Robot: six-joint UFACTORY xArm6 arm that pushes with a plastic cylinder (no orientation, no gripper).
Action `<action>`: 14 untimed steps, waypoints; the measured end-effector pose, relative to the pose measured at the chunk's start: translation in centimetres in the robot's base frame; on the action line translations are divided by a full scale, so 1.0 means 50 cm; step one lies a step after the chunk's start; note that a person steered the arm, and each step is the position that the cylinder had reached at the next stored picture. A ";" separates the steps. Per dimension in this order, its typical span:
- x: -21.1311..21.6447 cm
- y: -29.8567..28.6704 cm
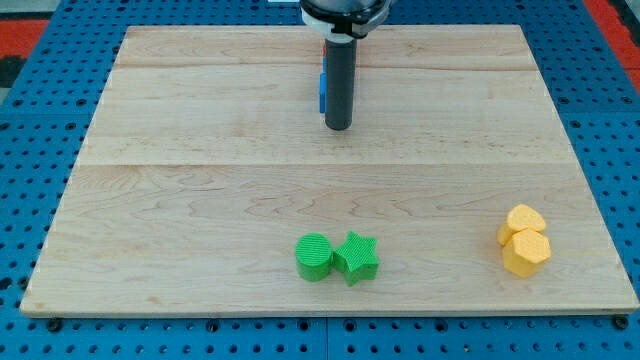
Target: Push the yellow blocks into green blocks
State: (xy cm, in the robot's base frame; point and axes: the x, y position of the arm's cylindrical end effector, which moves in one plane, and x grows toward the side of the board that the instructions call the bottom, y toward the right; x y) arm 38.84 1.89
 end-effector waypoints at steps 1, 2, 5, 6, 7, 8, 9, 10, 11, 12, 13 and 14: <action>0.005 0.000; 0.005 0.000; 0.196 0.384; 0.177 0.524; 0.264 0.616; 0.326 0.587; 0.329 0.474; 0.330 0.361; 0.332 0.279; 0.338 0.340; 0.393 0.394; 0.458 0.348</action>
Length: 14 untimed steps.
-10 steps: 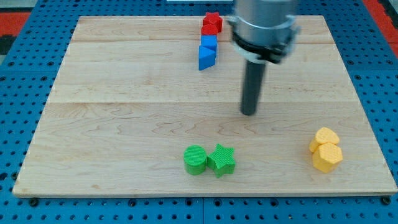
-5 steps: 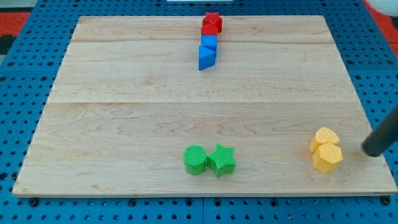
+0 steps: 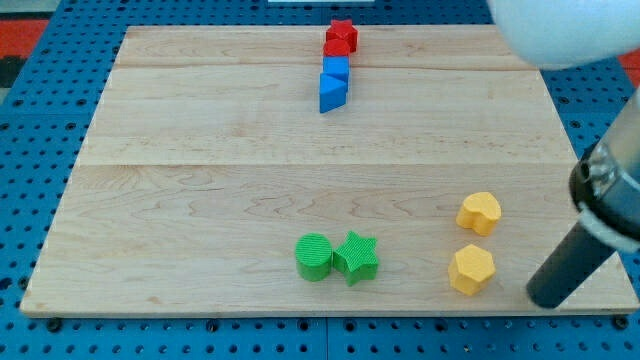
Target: Push the yellow blocks into green blocks
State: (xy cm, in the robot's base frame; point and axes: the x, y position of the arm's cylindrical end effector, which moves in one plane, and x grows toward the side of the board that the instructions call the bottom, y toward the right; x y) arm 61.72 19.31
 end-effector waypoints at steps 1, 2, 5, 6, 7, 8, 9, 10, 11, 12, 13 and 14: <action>-0.007 -0.093; -0.013 -0.136; -0.071 -0.075; -0.071 -0.203; -0.071 -0.186; -0.085 -0.051; -0.124 0.109; -0.220 0.147; -0.269 0.053; -0.245 -0.052; -0.181 -0.110; -0.176 -0.112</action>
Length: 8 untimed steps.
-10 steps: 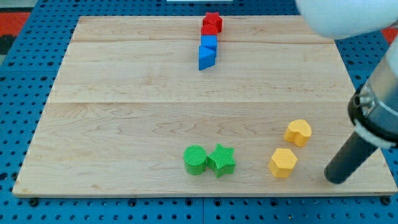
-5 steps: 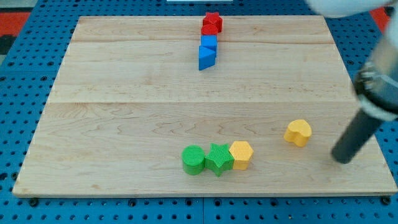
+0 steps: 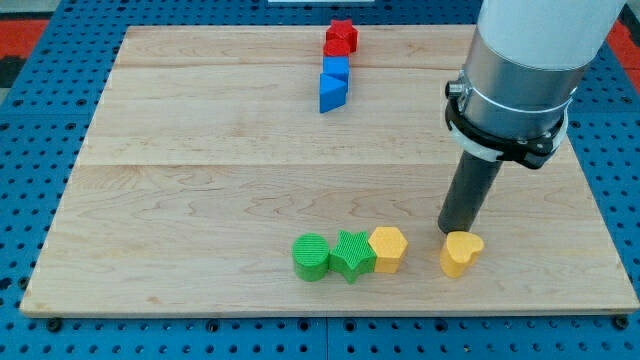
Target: Push the yellow blocks into green blocks
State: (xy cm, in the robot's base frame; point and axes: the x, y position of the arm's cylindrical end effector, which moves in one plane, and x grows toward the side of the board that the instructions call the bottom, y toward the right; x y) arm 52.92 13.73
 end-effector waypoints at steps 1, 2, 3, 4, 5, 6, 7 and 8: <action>-0.010 0.085; 0.034 0.173; 0.066 0.170; 0.069 0.105; 0.069 0.022; 0.069 0.008; 0.069 0.005; 0.069 -0.007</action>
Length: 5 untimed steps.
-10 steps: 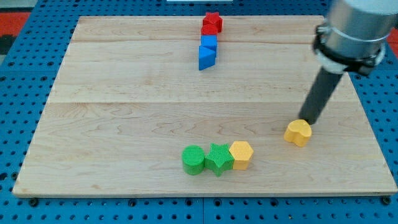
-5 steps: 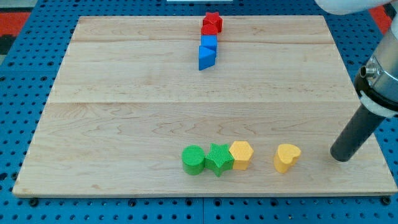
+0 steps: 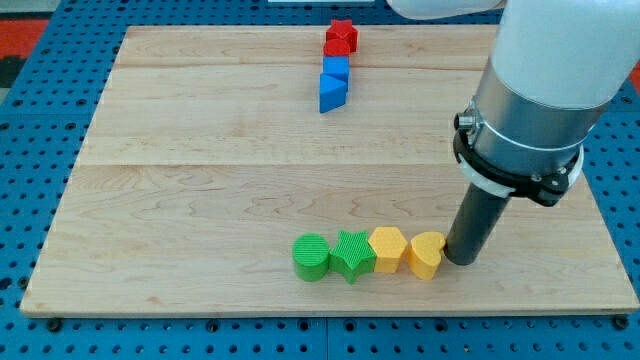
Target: Push the yellow blocks into green blocks
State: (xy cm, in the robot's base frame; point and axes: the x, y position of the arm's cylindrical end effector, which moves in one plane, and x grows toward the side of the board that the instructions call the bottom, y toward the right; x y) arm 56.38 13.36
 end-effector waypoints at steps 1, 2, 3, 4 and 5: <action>0.000 -0.010; 0.000 -0.024; 0.000 -0.055; 0.000 -0.082; 0.003 -0.080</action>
